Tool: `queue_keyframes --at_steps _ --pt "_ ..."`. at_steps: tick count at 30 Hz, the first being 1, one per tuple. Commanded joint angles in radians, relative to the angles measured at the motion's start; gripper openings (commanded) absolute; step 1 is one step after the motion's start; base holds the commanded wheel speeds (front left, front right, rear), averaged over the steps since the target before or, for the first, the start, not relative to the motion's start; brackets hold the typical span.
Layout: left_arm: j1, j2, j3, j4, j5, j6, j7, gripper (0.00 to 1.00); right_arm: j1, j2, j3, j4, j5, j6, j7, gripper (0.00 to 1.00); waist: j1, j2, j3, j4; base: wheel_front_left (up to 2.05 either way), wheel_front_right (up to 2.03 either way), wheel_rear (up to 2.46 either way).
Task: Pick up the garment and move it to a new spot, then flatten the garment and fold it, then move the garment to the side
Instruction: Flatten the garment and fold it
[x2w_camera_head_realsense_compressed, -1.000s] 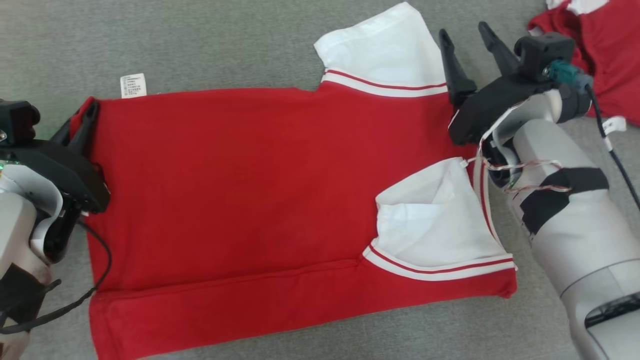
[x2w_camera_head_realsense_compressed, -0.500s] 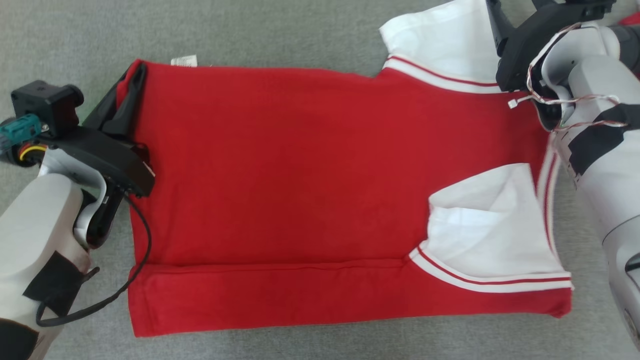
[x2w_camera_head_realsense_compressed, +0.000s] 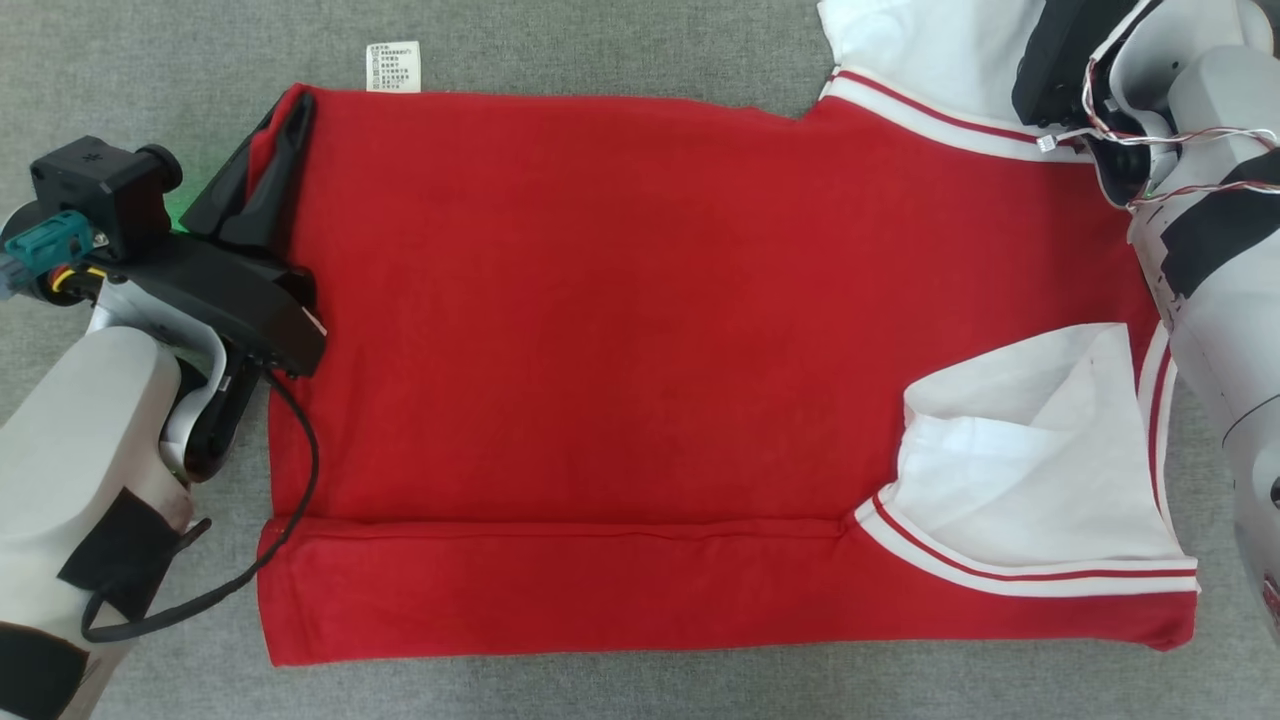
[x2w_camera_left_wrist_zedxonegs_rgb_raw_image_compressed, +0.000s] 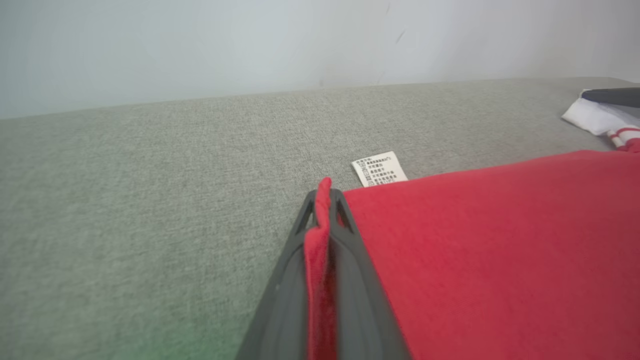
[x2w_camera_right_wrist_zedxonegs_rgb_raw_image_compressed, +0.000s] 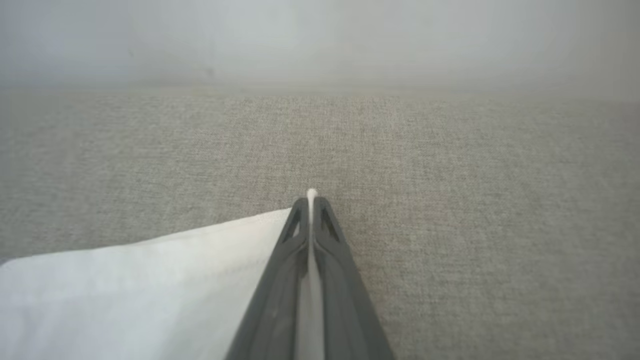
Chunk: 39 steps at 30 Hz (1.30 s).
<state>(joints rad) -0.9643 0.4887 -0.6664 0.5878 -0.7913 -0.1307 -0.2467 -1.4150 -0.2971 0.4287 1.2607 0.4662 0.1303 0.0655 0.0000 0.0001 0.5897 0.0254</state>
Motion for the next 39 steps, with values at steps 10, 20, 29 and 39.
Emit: queue_keyframes --at_steps 10,20,29,39 --pt "0.043 0.021 0.015 0.047 -0.011 0.003 -0.014 0.00 0.026 0.009 0.041 -0.020 -0.038 0.000 -0.203 0.00 0.0000 -0.0001 -0.085 -0.055 0.00 0.00 0.00" --pt "0.095 0.041 0.025 0.046 -0.016 0.004 -0.017 0.00 0.185 -0.003 0.128 -0.214 0.064 0.000 -0.309 0.00 0.0000 -0.0001 -0.131 -0.097 0.00 0.00 0.00" --pt "0.201 0.059 0.049 0.020 -0.008 0.006 -0.019 0.00 0.521 -0.131 0.156 -0.584 0.252 0.000 -0.330 0.00 0.0000 -0.0001 -0.208 -0.115 0.00 0.00 0.00" --pt "0.354 0.050 0.117 -0.061 0.038 0.024 -0.019 0.00 0.880 -0.183 0.055 -0.890 0.317 0.000 -0.331 0.00 0.0000 -0.0001 -0.270 -0.124 0.00 0.00 0.00"
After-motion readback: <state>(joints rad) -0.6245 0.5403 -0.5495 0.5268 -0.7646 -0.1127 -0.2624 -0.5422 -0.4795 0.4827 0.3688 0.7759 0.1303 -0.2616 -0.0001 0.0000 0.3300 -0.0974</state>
